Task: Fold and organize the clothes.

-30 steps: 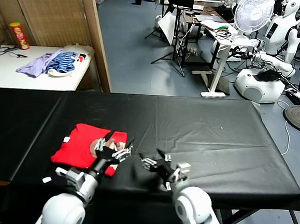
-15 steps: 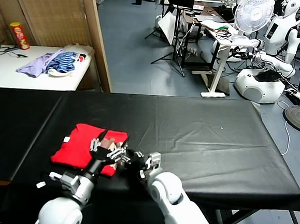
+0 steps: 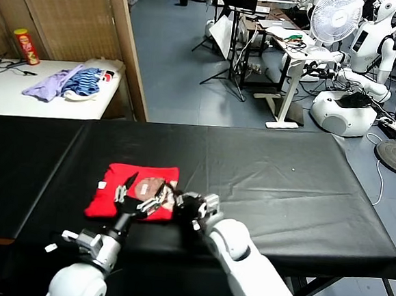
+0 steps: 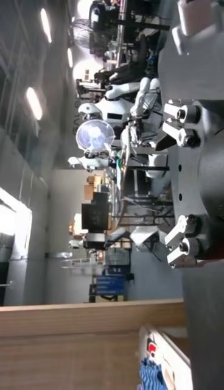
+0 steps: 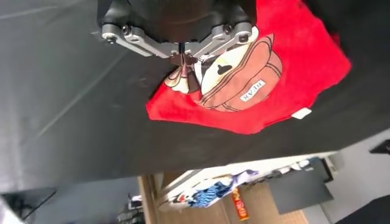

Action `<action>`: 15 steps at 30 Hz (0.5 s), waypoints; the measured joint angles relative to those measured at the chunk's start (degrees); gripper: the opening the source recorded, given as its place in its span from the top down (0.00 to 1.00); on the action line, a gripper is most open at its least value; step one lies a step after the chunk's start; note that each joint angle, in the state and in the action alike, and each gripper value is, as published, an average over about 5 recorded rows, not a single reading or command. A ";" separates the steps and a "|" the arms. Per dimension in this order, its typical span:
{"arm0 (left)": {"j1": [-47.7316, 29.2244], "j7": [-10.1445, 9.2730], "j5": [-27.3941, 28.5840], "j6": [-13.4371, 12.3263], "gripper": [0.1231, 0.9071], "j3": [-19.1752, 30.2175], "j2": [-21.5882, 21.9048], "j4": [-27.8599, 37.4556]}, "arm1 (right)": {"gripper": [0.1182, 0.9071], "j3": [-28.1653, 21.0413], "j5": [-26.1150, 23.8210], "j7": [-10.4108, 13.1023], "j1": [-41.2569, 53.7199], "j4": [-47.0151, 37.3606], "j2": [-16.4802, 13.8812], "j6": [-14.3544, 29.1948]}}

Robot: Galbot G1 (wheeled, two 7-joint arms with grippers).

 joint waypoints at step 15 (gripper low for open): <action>1.59 -3.17 0.95 -2.83 0.14 -1.61 0.00 3.31 | 0.22 6.47 -21.50 -4.46 -8.69 6.27 -13.90 24.11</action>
